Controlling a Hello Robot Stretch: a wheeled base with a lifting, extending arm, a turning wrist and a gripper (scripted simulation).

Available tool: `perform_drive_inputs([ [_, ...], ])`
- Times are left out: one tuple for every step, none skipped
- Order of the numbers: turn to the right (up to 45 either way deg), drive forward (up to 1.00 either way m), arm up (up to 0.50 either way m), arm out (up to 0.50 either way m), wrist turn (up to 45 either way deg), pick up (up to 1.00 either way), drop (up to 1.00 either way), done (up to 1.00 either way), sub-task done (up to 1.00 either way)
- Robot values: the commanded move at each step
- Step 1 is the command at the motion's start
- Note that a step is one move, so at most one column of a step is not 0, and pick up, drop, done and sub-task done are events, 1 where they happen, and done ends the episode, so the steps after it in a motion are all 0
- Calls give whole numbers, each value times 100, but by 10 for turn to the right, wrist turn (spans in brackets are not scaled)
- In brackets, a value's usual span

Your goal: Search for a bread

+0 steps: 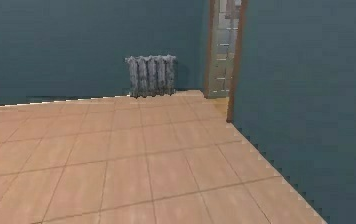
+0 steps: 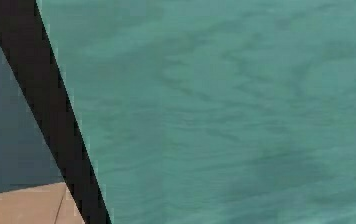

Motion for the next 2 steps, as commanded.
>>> perform_drive_inputs([
  [0,10,0,0,0,0,0,0,0],
  [30,0,0,0,0,0,0,0,0],
])
